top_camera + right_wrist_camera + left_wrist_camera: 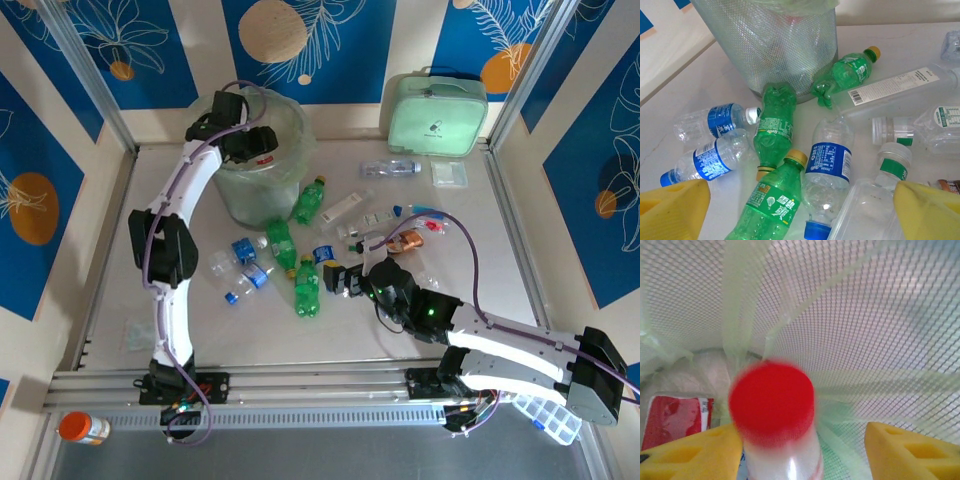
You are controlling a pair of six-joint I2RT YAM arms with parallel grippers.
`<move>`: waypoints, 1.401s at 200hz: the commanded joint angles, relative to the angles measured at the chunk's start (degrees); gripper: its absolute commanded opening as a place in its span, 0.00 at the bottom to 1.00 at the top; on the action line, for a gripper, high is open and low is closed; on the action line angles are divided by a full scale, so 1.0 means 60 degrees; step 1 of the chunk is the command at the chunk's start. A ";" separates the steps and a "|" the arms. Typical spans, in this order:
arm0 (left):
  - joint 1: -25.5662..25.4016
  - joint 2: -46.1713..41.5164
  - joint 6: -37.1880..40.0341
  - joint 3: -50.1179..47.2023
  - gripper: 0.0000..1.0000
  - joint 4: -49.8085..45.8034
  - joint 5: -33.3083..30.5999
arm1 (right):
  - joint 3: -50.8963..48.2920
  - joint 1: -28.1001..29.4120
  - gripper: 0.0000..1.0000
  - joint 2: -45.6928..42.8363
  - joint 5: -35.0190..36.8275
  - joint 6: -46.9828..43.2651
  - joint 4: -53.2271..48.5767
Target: Put the plastic bottles in the bin
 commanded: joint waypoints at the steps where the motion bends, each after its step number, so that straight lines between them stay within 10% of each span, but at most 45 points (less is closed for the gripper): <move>1: -0.0168 0.0009 0.0218 0.0365 0.75 -0.0300 0.0172 | 0.0381 -0.0020 0.95 -0.0006 0.0227 0.0100 0.0083; 167: -0.1088 -0.5796 0.0306 -0.2727 0.83 0.0883 -0.0505 | 0.0349 -0.0008 0.94 -0.0238 0.0491 0.0054 -0.0012; 280: -0.3624 -1.2066 -0.1084 -1.1081 0.78 0.2974 -0.2546 | 0.0497 -0.0015 0.91 0.0054 -0.0007 -0.0166 -0.0020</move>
